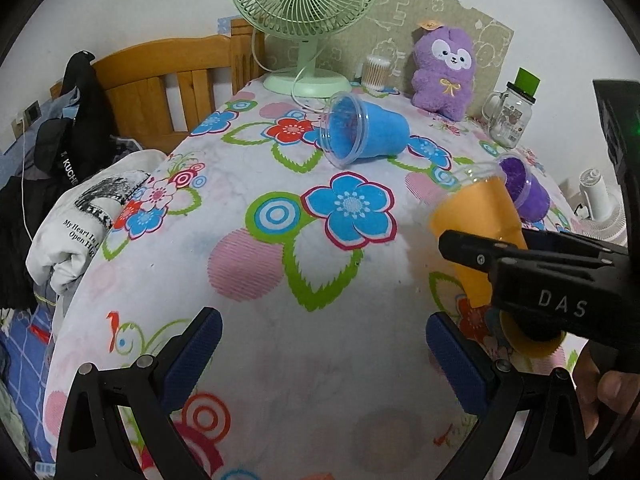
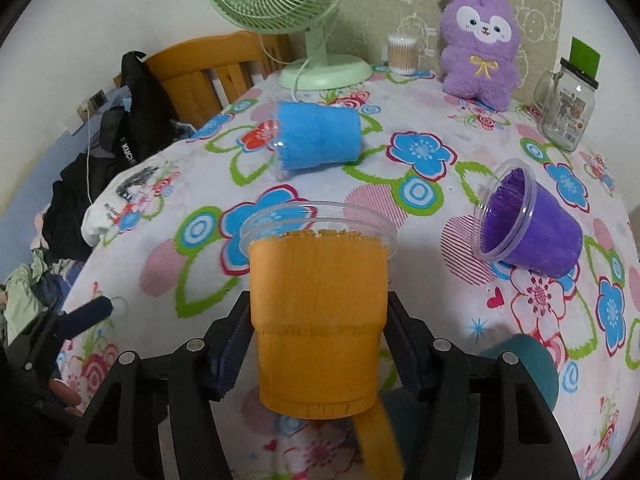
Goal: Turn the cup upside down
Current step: 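Close the right gripper around the orange cup and lift it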
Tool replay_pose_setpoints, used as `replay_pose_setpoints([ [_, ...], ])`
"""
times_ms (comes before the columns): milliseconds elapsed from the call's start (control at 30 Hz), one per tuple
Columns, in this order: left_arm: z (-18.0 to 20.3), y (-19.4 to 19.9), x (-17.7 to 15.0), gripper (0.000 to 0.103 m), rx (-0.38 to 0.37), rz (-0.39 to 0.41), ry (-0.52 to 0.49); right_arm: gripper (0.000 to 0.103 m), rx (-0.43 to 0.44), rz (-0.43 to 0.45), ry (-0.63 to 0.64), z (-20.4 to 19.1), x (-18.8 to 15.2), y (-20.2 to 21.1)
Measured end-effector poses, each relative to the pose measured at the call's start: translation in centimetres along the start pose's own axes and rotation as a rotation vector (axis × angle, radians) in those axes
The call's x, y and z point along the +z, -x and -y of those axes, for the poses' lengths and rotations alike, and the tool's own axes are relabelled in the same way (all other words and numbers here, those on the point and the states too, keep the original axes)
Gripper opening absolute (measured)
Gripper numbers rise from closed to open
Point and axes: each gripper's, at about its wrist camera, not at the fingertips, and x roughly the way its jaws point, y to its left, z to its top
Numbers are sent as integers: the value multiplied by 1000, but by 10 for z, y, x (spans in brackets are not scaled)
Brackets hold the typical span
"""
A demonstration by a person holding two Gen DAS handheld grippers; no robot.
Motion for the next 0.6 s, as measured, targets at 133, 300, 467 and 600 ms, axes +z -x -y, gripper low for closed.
replay_pose_setpoints([
  [133, -3, 13, -11, 103, -7, 6, 2, 66, 5, 18, 3, -13, -9, 16],
  [300, -9, 34, -27, 103, -10, 21, 13, 66, 13, 26, 3, -31, -28, 33],
  [467, -13, 54, -45, 103, -12, 37, 13, 66, 30, 41, -17, -45, -48, 47],
  [600, -15, 66, -61, 103, -13, 41, 8, 66, 31, 64, -53, -54, -67, 54],
])
